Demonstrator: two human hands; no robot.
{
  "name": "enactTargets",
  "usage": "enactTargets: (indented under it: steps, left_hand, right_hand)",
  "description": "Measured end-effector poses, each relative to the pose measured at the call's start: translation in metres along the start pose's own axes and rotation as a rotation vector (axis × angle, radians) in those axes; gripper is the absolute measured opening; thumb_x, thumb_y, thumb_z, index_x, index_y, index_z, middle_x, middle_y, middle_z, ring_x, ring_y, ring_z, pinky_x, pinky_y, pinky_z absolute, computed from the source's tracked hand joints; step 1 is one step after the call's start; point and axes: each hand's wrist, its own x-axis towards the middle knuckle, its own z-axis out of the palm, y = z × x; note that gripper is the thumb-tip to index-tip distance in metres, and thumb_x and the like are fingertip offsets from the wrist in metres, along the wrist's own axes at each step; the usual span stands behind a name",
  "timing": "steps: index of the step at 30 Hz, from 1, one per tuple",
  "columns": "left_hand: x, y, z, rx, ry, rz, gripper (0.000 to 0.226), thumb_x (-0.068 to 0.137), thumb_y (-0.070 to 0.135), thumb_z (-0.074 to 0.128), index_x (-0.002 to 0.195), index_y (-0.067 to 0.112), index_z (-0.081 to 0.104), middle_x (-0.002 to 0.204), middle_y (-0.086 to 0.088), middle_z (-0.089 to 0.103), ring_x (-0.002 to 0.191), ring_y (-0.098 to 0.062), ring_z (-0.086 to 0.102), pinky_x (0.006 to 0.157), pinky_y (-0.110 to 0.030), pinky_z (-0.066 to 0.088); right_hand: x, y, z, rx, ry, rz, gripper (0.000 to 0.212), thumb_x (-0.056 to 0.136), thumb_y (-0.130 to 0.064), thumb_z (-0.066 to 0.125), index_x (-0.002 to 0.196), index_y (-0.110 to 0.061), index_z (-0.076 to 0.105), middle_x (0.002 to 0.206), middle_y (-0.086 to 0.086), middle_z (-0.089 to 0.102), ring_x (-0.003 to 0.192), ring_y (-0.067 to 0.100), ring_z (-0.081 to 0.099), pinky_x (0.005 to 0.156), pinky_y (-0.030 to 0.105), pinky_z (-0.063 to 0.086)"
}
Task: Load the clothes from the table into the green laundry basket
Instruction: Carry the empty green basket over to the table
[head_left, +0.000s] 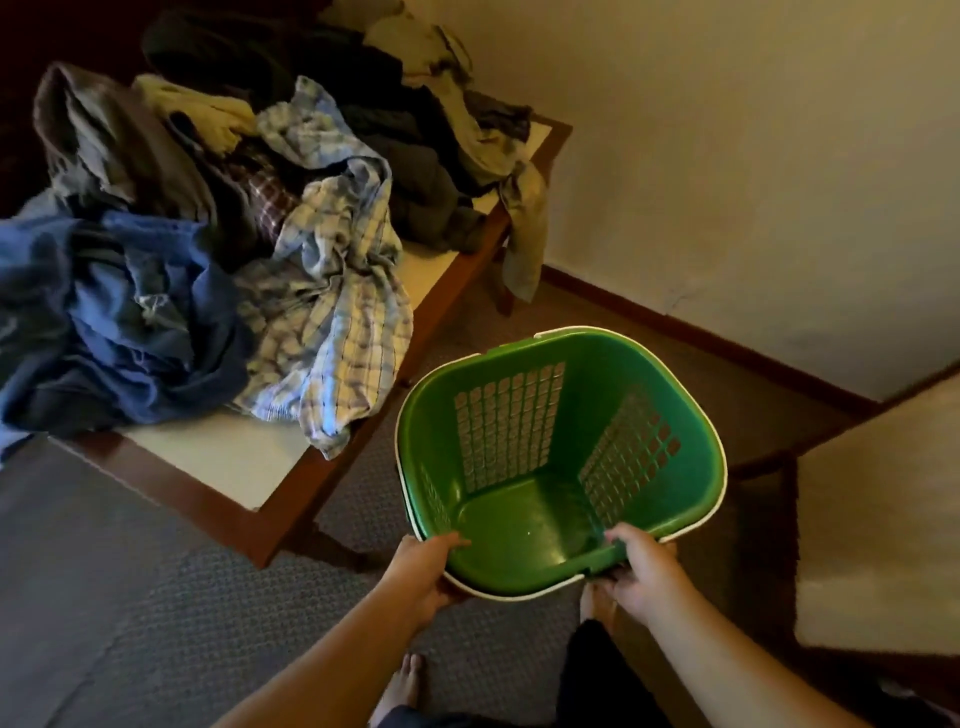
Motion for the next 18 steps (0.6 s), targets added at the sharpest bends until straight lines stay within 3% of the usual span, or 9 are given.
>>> enactTargets:
  steps: [5, 9, 13, 16, 18]
  left_hand:
    - [0.016, -0.027, 0.054, -0.202, 0.157, 0.009, 0.053, 0.079, -0.019, 0.054, 0.124, 0.010, 0.055, 0.110, -0.028, 0.071, 0.095, -0.048, 0.072, 0.067, -0.059, 0.063]
    - [0.019, -0.065, 0.087, -0.440, 0.297, -0.003, 0.049, 0.079, -0.024, 0.048, 0.113, 0.010, 0.055, 0.110, -0.029, 0.068, 0.092, -0.049, 0.069, 0.068, -0.060, 0.062]
    - [0.027, -0.096, 0.092, -0.612, 0.366, 0.001, 0.048, 0.079, -0.026, 0.043, 0.112, 0.006, 0.056, 0.108, -0.033, 0.064, 0.097, -0.054, 0.067, 0.080, -0.071, 0.056]
    - [0.042, -0.115, 0.081, -0.684, 0.413, 0.012, 0.056, 0.079, -0.026, 0.042, 0.124, 0.005, 0.055, 0.118, -0.036, 0.065, 0.102, -0.058, 0.066, 0.066, -0.066, 0.061]
    - [0.055, -0.123, 0.071, -0.692, 0.427, 0.021, 0.058, 0.080, -0.026, 0.042, 0.124, 0.010, 0.056, 0.119, -0.032, 0.066, 0.098, -0.055, 0.068, 0.057, -0.054, 0.061]
  right_hand:
    - [0.064, -0.053, -0.004, -0.263, -0.088, 0.059, 0.032, 0.091, -0.005, 0.060, 0.121, -0.010, 0.052, 0.134, 0.033, 0.055, 0.083, 0.037, 0.059, 0.061, 0.044, 0.049]
    - [0.097, -0.084, -0.007, -0.495, -0.152, 0.139, 0.043, 0.091, -0.007, 0.063, 0.132, 0.000, 0.050, 0.116, 0.032, 0.058, 0.086, 0.040, 0.061, 0.059, 0.044, 0.052]
    - [0.116, -0.084, 0.011, -0.645, -0.213, 0.196, 0.037, 0.094, -0.006, 0.060, 0.129, 0.000, 0.048, 0.127, 0.032, 0.055, 0.104, 0.046, 0.060, 0.080, 0.055, 0.054]
    - [0.132, -0.067, 0.026, -0.715, -0.242, 0.226, 0.034, 0.095, -0.005, 0.059, 0.126, 0.001, 0.048, 0.125, 0.031, 0.054, 0.119, 0.049, 0.055, 0.100, 0.059, 0.049]
    - [0.148, -0.051, 0.037, -0.734, -0.241, 0.236, 0.039, 0.094, -0.005, 0.060, 0.131, 0.000, 0.050, 0.128, 0.033, 0.055, 0.111, 0.047, 0.059, 0.090, 0.059, 0.053]
